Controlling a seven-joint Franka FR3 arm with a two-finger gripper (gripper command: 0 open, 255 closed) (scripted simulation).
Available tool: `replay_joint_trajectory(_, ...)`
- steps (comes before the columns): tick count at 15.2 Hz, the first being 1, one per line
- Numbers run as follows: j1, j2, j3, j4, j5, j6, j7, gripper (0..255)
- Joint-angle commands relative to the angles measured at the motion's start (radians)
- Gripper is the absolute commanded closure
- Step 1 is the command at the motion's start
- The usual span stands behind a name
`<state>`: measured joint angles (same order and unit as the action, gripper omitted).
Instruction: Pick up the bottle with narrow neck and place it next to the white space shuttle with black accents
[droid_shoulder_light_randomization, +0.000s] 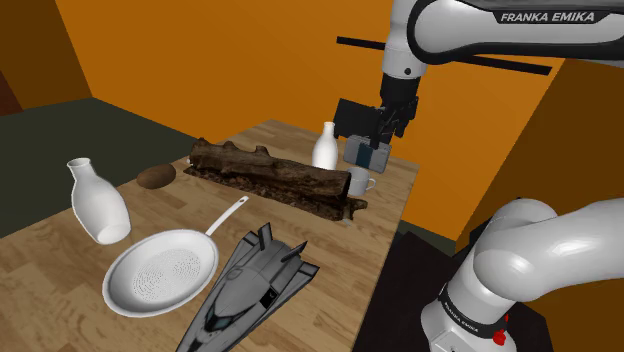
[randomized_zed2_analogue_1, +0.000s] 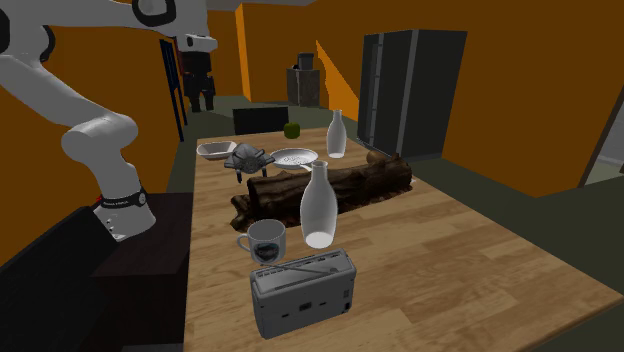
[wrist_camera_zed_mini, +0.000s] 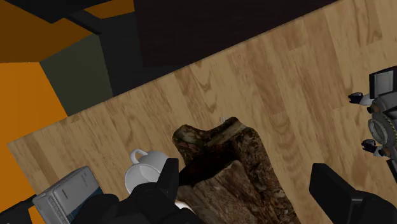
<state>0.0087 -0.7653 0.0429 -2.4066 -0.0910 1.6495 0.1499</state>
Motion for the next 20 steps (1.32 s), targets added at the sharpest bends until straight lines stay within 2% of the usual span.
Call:
replay_joint_trajectory(1, 0.000, 0.000, 0.000, 0.000, 0.000, 0.000, 0.000, 0)
replay_joint_trajectory(11, -0.034, 0.336, -0.129, 0.149, -0.025, 0.220, -0.140, 0)
replay_joint_trajectory(20, -0.051, 0.671, -0.217, 0.397, 0.041, 0.326, -0.285, 0)
